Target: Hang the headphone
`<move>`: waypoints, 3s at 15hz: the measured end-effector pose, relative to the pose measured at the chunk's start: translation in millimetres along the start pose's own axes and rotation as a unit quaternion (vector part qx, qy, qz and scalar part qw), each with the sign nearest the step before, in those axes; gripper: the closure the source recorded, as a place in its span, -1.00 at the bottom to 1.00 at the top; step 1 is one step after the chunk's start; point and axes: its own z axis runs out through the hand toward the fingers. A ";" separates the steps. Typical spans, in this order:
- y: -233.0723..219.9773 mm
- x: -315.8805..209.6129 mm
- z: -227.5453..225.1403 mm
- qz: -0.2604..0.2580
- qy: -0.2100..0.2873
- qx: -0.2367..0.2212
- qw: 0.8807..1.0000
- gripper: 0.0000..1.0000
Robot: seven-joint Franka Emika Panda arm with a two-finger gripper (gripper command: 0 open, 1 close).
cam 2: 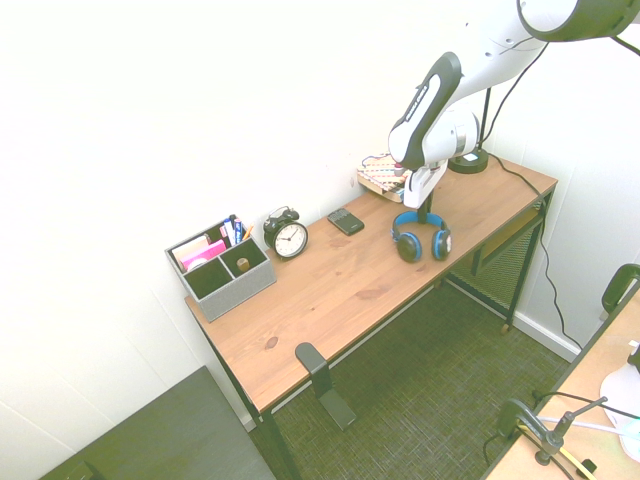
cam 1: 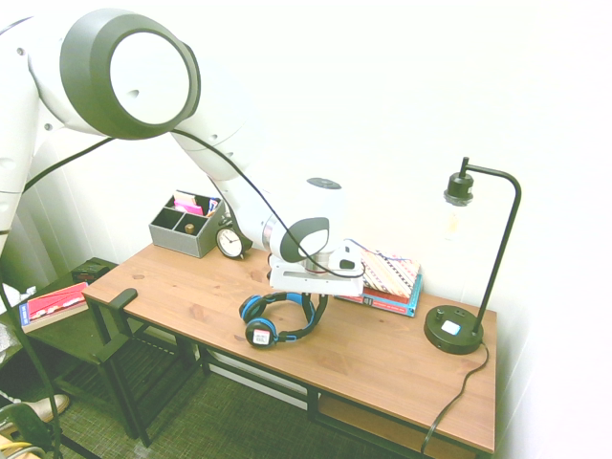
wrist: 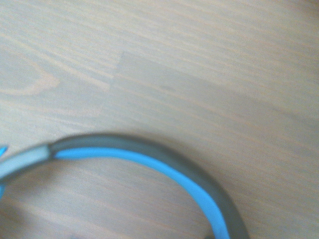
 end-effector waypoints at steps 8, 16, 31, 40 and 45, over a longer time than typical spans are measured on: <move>-43.1 -42.7 -131.0 -0.007 -0.038 0.042 0.998 1.00; -218.3 -281.8 -189.0 -0.112 0.059 0.020 0.992 1.00; -267.0 -413.2 -19.0 -0.140 0.174 0.009 0.975 1.00; -293.4 -409.5 79.0 -0.146 0.149 -0.006 0.978 1.00; -288.4 -402.3 102.4 -0.136 0.141 -0.020 0.981 1.00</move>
